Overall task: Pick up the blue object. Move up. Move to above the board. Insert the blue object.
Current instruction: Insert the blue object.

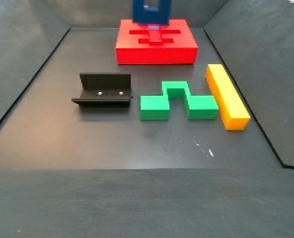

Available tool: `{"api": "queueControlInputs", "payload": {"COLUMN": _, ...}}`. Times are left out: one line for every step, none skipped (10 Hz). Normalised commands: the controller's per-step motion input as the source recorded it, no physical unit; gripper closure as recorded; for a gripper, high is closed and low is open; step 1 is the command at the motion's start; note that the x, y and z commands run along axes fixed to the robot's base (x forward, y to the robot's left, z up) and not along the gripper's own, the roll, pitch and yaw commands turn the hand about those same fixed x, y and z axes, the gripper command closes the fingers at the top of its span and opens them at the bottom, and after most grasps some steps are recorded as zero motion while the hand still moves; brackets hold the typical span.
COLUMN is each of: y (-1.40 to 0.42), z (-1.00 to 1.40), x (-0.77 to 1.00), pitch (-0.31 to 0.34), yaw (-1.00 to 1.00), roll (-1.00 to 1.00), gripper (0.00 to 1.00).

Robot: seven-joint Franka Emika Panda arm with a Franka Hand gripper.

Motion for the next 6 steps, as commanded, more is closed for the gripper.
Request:
{"api": "queueControlInputs", "payload": {"y": 0.03, "z": -0.41, "x": -0.32, "pitch": 0.09, "yaw": -0.35, "roll": -0.03, "gripper": 1.0}}
{"api": "queueControlInputs", "payload": {"y": 0.0, "z": -0.26, "x": -0.02, "pitch": 0.001, "yaw": -0.17, "roll": -0.11, "gripper": 1.0}}
{"api": "queueControlInputs", "payload": {"y": 0.0, "z": -0.21, "x": 0.18, "pitch": 0.0, "yaw": 0.0, "roll": -0.15, "gripper": 1.0}}
{"api": "queueControlInputs", "payload": {"y": 0.05, "z": -0.21, "x": 0.31, "pitch": 0.0, "yaw": 0.07, "roll": -0.14, "gripper": 1.0}}
{"api": "queueControlInputs", "payload": {"y": 0.15, "z": -0.24, "x": 0.17, "pitch": -0.001, "yaw": 0.15, "roll": -0.07, "gripper": 1.0}}
{"api": "queueControlInputs", "payload": {"y": 0.15, "z": -0.24, "x": 0.06, "pitch": 0.0, "yaw": 0.15, "roll": -0.01, "gripper": 1.0}}
